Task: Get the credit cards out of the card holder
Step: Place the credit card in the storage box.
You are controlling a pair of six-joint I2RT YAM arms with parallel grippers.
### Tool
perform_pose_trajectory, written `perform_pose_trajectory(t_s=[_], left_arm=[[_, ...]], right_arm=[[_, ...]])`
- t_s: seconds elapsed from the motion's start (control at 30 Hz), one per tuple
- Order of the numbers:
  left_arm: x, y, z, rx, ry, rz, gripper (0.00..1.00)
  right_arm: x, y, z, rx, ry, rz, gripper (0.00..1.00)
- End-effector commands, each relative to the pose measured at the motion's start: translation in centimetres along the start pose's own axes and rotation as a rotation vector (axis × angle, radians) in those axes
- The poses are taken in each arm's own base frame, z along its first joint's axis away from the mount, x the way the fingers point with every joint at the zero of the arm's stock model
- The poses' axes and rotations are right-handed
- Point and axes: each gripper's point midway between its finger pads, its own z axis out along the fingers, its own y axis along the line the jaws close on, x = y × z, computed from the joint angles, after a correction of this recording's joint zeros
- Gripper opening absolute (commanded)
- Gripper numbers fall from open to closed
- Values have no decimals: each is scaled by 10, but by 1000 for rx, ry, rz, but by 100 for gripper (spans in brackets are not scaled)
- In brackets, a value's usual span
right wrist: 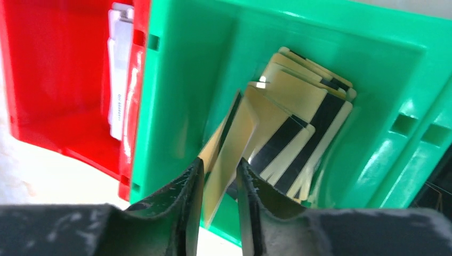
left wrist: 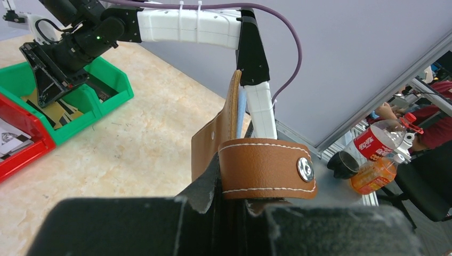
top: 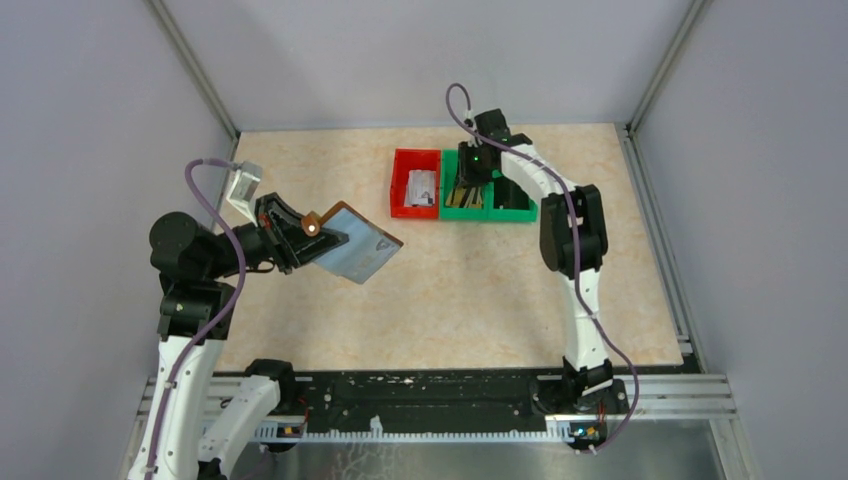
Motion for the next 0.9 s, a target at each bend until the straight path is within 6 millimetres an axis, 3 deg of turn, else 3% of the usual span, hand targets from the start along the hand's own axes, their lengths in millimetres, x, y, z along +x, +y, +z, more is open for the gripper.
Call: perform_pose_trajectory(t_s=[0.0,0.17,0.33,0.43,0.53,0.7,0.77,0.87], left_arm=[[-5,-11,-2,32,-12,54,0],[-6,-15,-3,47,-10,54,0],[-8,-16,-3,48,-11,61,0],[-7,-16,-3,48,-10,65,0],[-6,-15,-3,51,-2,60,0],[-2,-12,-2,50,22,58,0],[2,-14,-3,67,39,52,0],[10,-20,-5,124,83,42,0]], right_arm=[[-25,-4,-25,52,-120,-27,31],[-46,-1,-57,91,-217,-46,36],[-77,16,-110,93,-346,-56,38],[-91,51,-148,10,-425,-85,40],[-95,104,-194,-127,-496,-172,47],[-54,202,-273,-506,-564,-390,68],[-25,235,-307,-679,-563,-457,74],[24,272,-337,-875,-481,-551,78]])
